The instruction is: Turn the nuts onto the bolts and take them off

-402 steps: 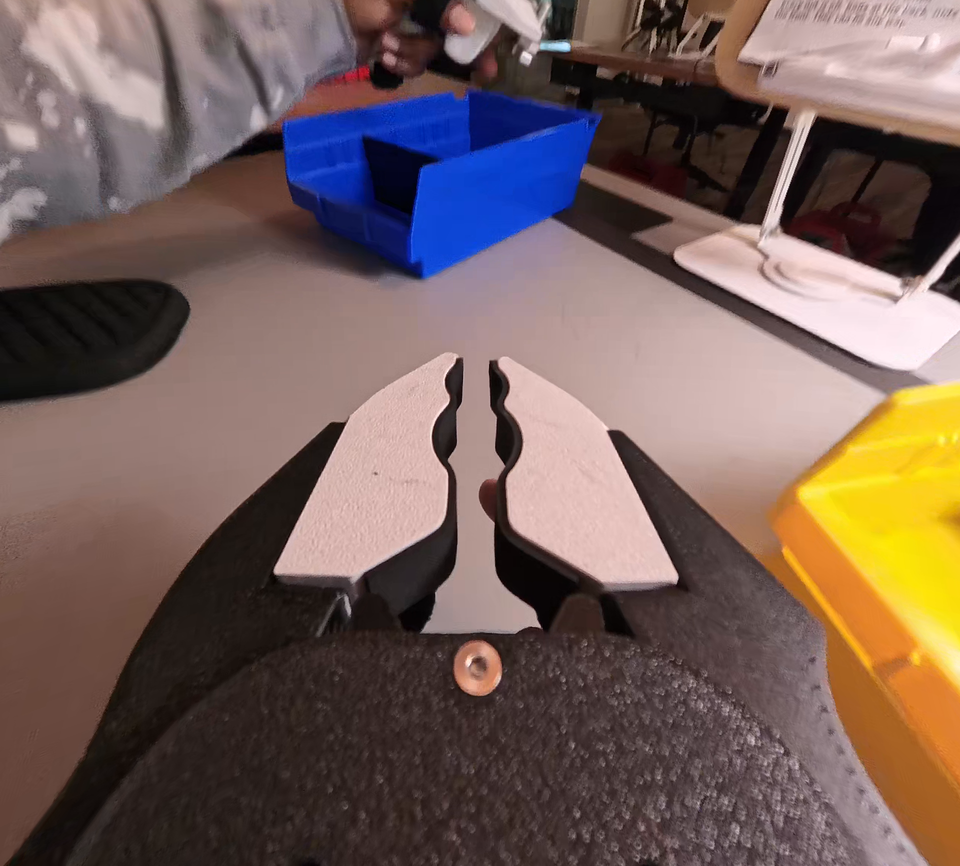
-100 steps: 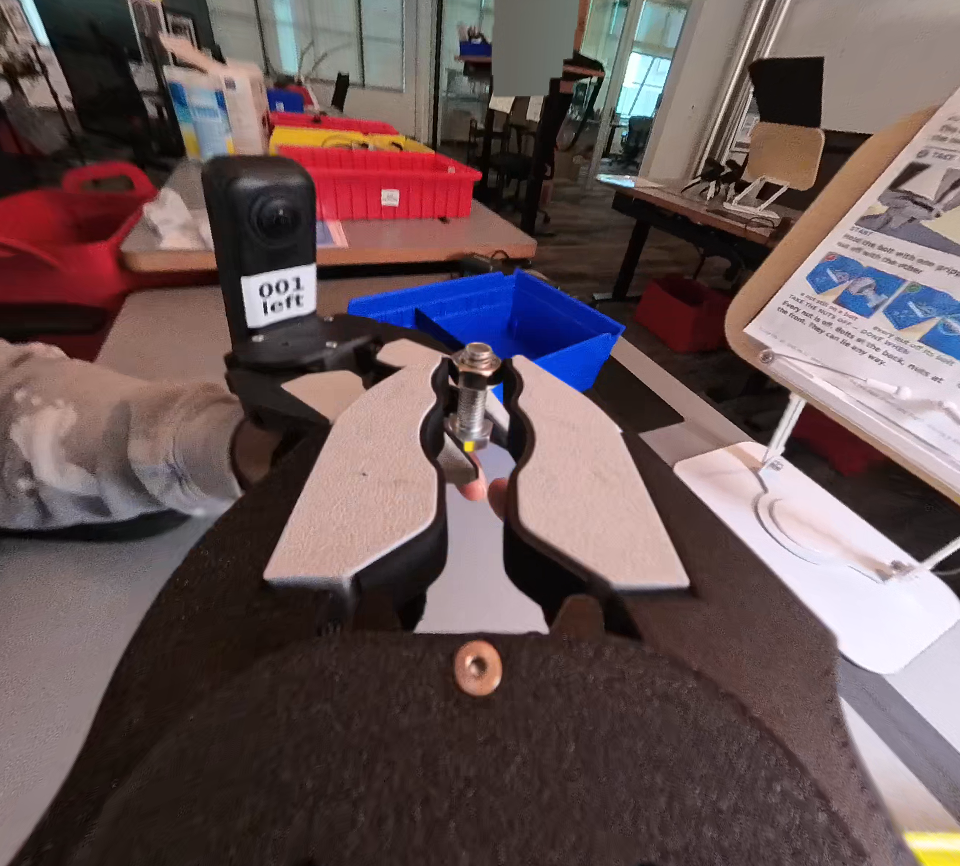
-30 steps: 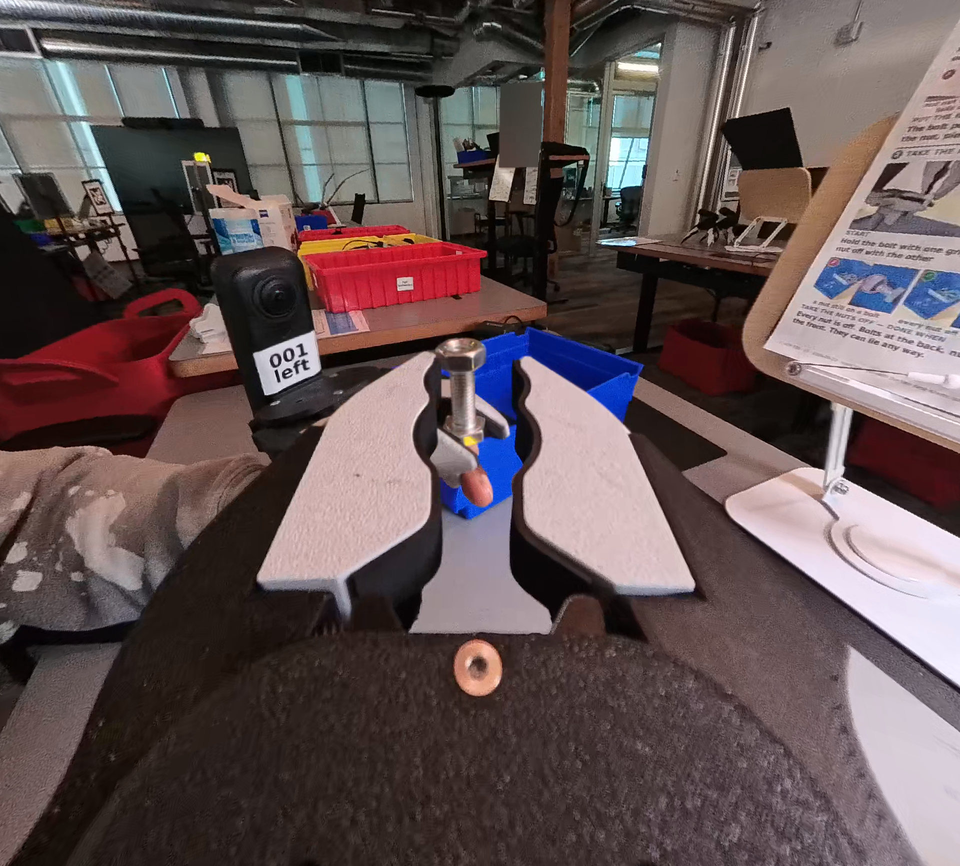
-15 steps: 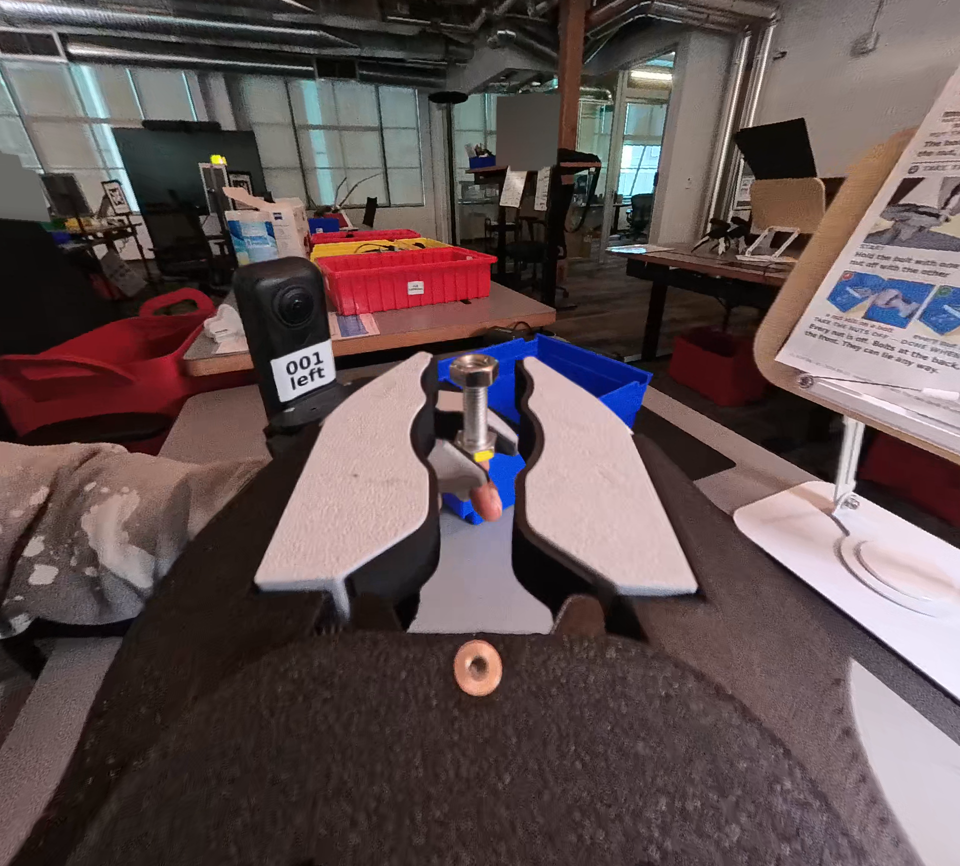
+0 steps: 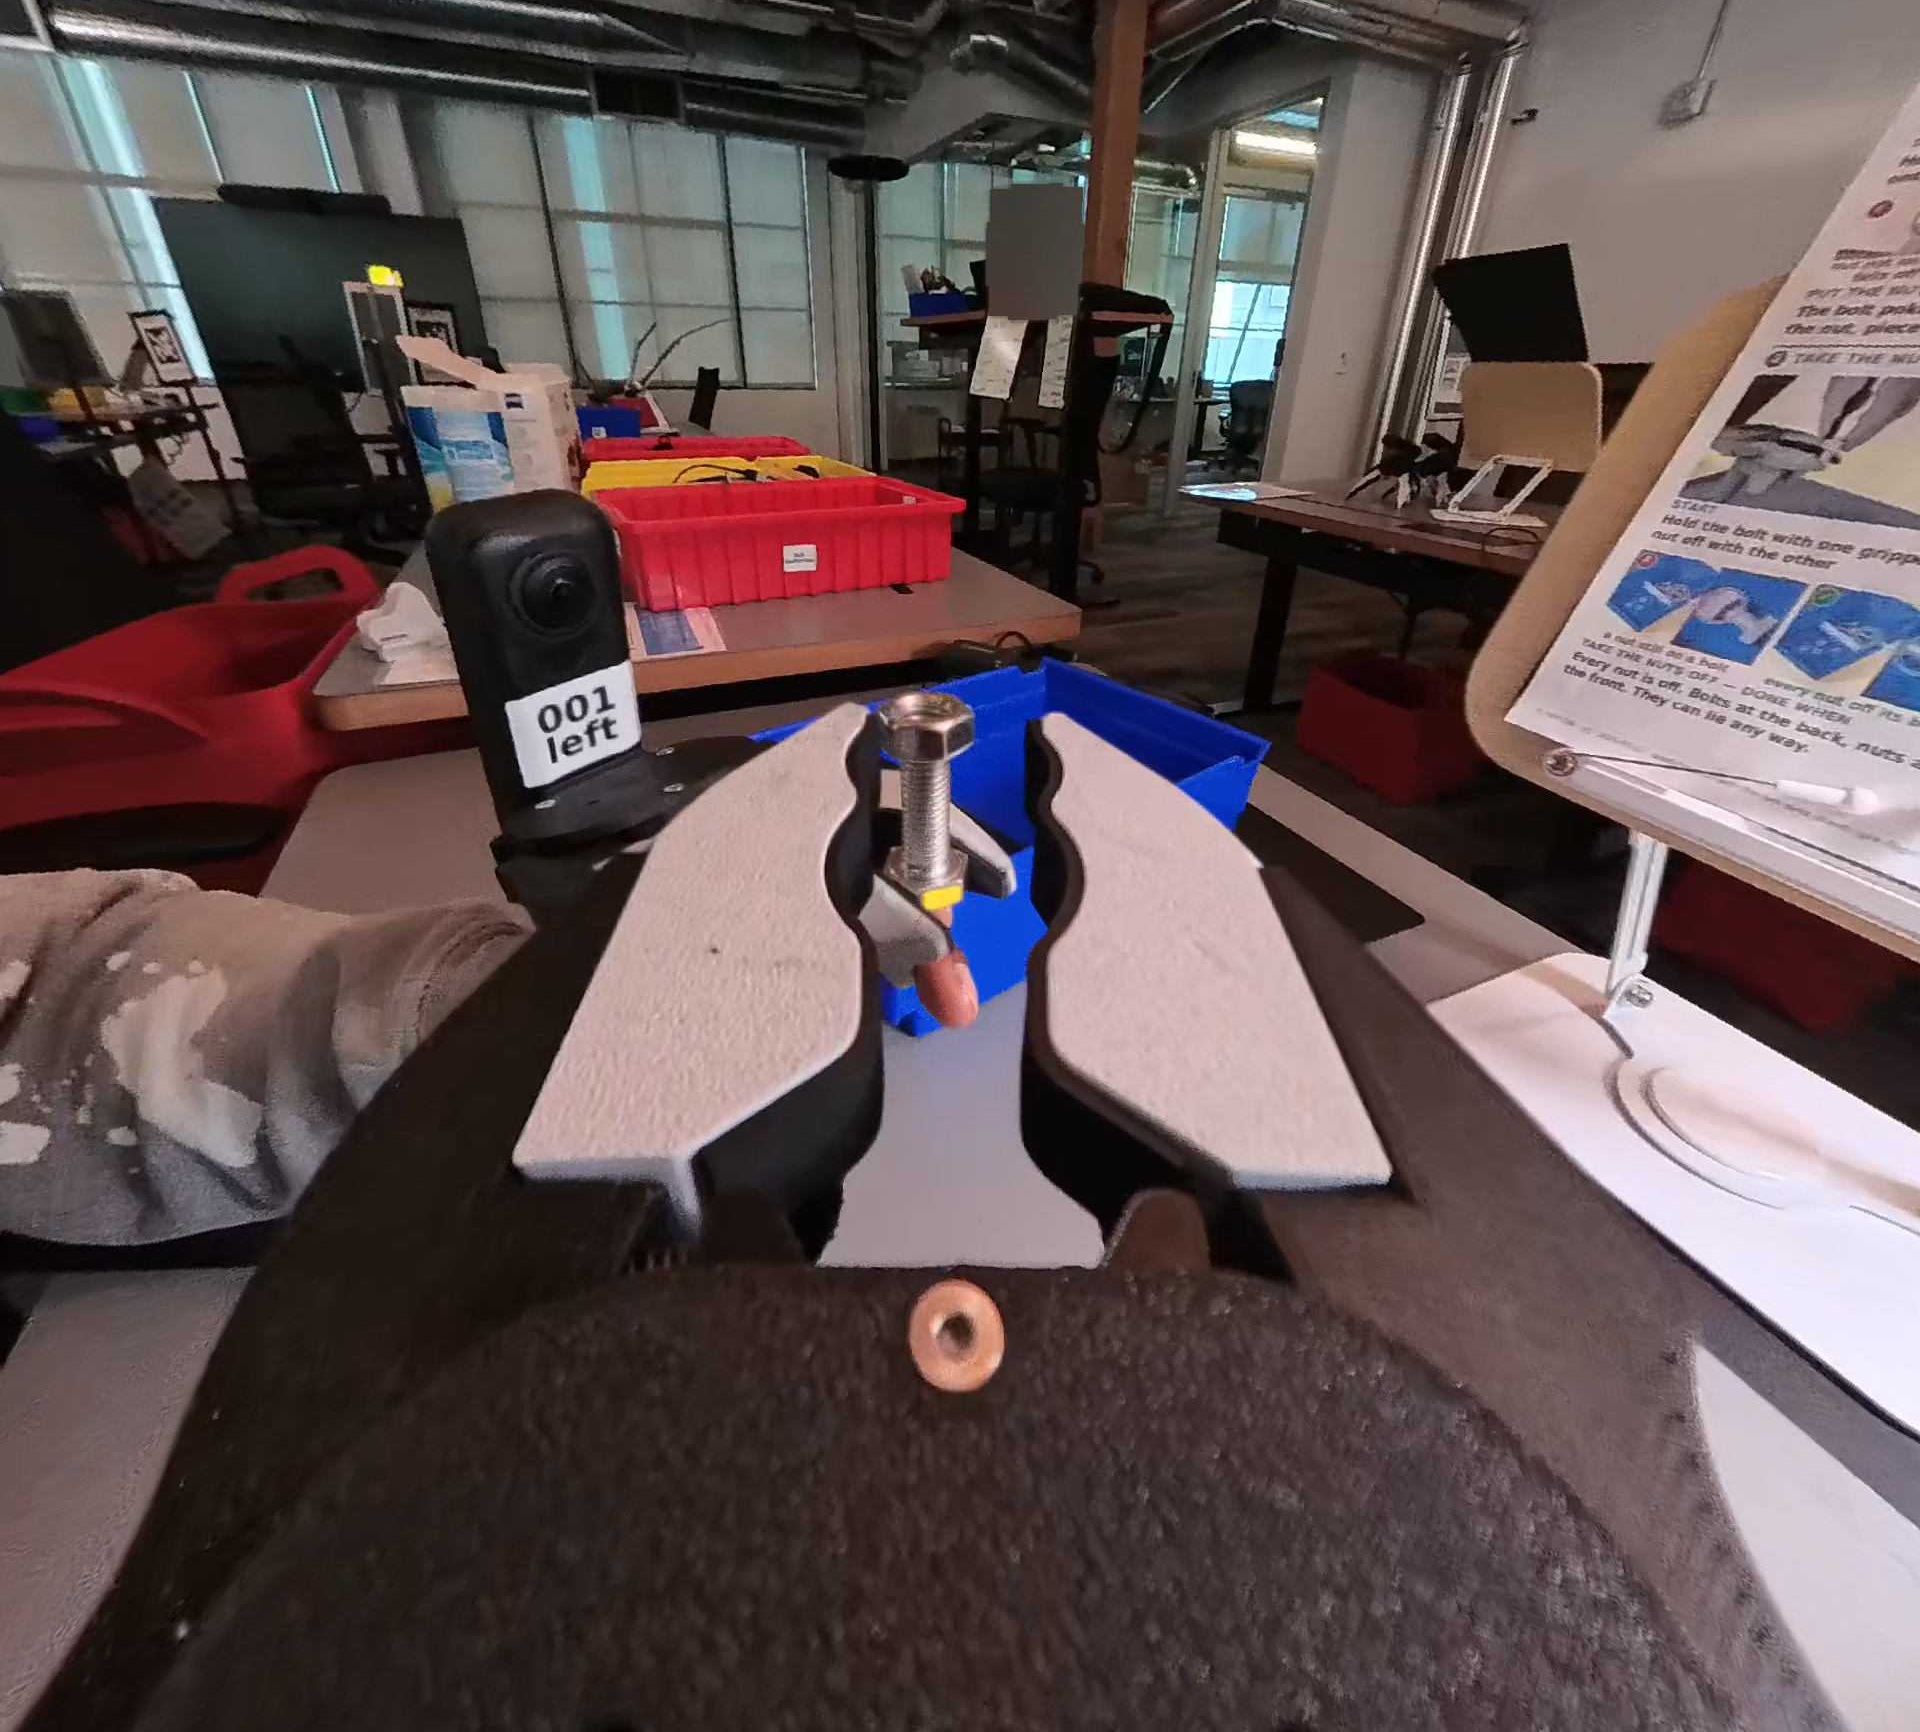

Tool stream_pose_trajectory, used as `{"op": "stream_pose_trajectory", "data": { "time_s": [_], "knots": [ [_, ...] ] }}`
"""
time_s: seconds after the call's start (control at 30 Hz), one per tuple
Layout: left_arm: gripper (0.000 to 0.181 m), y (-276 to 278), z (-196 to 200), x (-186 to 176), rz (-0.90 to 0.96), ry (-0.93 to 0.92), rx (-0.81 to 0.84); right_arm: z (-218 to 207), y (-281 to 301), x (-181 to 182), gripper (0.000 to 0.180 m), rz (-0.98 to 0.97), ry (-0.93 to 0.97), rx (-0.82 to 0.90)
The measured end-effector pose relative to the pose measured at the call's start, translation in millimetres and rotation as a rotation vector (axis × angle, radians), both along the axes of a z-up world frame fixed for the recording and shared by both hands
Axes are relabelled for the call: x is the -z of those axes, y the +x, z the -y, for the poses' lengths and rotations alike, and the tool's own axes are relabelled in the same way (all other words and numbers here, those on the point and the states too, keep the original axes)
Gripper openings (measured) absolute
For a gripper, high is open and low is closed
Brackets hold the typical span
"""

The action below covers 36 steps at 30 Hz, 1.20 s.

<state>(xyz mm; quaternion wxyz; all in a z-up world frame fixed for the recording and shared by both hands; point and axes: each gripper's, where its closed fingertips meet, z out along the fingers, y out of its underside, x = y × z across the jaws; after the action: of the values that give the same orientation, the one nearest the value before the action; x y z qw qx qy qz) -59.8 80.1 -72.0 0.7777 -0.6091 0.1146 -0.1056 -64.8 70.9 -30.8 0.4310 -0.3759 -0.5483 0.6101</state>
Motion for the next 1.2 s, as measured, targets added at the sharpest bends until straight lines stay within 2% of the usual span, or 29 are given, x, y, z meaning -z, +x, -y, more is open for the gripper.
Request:
{"op": "stream_pose_trajectory", "data": {
  "time_s": [0.17,0.4,0.47,0.53,0.73,0.87,1.07,1.2],
  "knots": [
    [0.019,-2,2,-4,0.006,0.007,-0.005,-17,3,-4,0.014,-0.02,-0.05,0.034],
    [0.019,-1,-2,3,-0.009,-0.019,-0.007,4,1,3,0.029,0.017,0.029,-0.017],
    [0.019,2,-3,4,-0.017,-0.024,-0.002,7,-2,8,0.027,0.032,0.056,-0.009],
    [0.019,3,-3,4,-0.019,-0.027,0.007,4,-3,10,0.018,0.038,0.058,0.0],
    [0.019,11,-4,7,-0.023,-0.059,0.077,1,7,11,0.017,0.039,0.139,-0.047],
    [0.019,32,4,8,0.038,-0.072,0.299,8,24,12,0.017,0.011,0.121,-0.217],
    [0.019,77,46,4,0.214,-0.113,0.873,40,62,10,0.017,0.02,0.019,-0.602],
    [0.019,102,69,5,0.253,-0.14,1.108,60,86,12,0.017,0.055,0.017,-0.786]
  ]
}}
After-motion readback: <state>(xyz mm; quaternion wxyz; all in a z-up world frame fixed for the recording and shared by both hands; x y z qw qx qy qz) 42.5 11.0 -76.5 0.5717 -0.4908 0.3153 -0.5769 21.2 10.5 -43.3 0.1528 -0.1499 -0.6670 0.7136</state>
